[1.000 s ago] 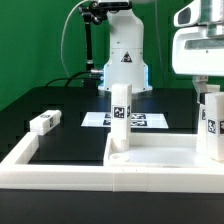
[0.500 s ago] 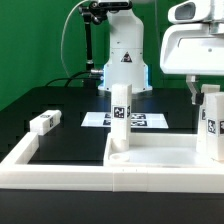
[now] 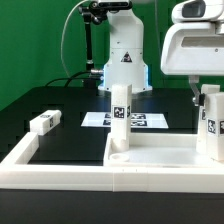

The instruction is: Assemble desk

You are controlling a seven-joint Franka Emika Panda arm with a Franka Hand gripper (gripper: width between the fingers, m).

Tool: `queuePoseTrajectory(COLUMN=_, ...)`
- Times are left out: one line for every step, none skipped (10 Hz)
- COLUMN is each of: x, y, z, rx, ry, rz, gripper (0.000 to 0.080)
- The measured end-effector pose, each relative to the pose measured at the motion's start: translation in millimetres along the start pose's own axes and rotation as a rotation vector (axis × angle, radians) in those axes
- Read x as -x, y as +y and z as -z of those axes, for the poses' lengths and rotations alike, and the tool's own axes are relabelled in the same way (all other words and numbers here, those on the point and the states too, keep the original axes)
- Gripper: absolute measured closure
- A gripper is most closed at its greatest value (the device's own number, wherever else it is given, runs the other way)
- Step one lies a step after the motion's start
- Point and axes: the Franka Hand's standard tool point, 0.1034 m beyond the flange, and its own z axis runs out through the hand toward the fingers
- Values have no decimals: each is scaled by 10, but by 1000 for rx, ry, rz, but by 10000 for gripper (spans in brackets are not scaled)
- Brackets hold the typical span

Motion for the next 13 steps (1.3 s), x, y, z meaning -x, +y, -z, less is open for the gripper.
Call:
queuePoseTrajectory(x=-3, y=12, z=-1, rx=4, ry=0, rz=57, gripper=150)
queuePoseTrajectory(x=-6, y=25, z=-1, rx=4, ry=0, rz=74, gripper=150)
queuePoseTrajectory(x=-10, y=40, z=-2, rx=5, ry=0, rz=75, gripper=240)
queuePoseTrajectory(x=-9, y=39, z=-5, rx=5, ry=0, rz=73, gripper=434)
queuePoseTrajectory(x=-9, y=38, z=-5, rx=4, ry=0, rz=73, gripper=510)
queuePoseTrajectory(x=-7, y=42, z=-9, rx=5, ry=-1, rz=64, gripper=510)
queuePoseTrajectory(x=-8, y=45, z=-8, rx=5, ry=-1, rz=45, gripper=510)
queuePoseTrajectory(x=-8, y=45, z=-8, rx=5, ry=-1, rz=45, gripper=510)
queuePoseTrajectory(x=-8, y=46, z=-9, rx=5, ry=-1, rz=-11, gripper=510)
queuePoseTrajectory(x=-7, y=53, z=-14, rx=4, ry=-1, rz=-96, gripper=510)
queuePoseTrajectory(x=-8, y=72, z=-21, rx=0, ry=-3, rz=-239, gripper=510)
queuePoseTrajectory(x=-8, y=77, z=-24, rx=-1, ry=-3, rz=-344, gripper=510)
queuePoseTrajectory(x=-4, y=61, z=-30, rx=-3, ry=-2, rz=-445, gripper=510)
